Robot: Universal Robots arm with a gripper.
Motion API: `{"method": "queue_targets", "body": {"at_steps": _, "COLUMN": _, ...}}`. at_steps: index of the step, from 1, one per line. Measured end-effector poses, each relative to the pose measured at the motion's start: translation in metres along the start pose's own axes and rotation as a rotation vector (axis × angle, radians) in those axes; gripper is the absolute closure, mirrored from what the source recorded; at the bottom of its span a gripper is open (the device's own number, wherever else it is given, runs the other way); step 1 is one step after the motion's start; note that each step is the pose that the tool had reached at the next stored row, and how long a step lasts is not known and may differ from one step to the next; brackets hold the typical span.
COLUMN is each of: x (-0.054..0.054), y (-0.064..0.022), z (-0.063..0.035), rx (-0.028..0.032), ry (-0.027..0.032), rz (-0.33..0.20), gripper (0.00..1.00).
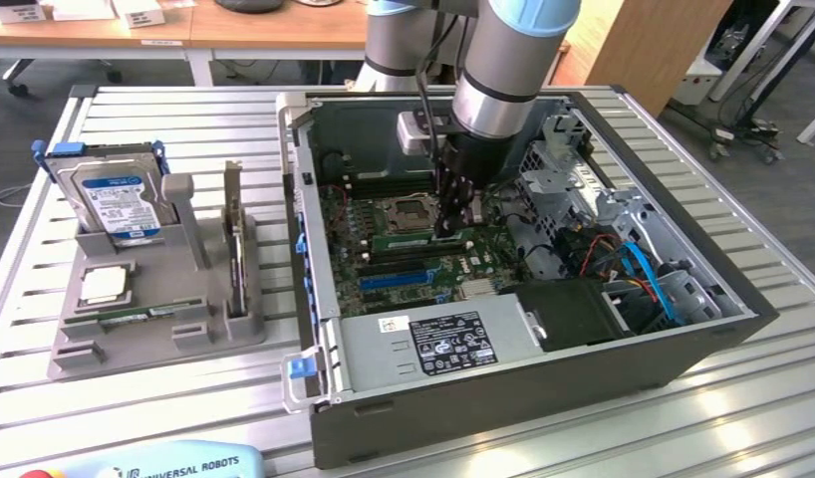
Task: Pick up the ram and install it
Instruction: 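Insert the ram into the slot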
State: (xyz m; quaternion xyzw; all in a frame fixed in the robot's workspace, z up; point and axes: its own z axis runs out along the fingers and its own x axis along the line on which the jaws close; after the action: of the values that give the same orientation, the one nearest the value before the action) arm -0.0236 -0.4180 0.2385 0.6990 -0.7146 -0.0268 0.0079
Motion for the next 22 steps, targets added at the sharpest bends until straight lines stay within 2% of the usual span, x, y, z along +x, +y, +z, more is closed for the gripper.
{"method": "queue_targets", "body": {"at_steps": 22, "x": 0.0001, "y": -0.0003, "z": 0.0044, "rx": -0.0001, "ry": 0.0002, "rz": 0.000, "gripper": 0.89}}
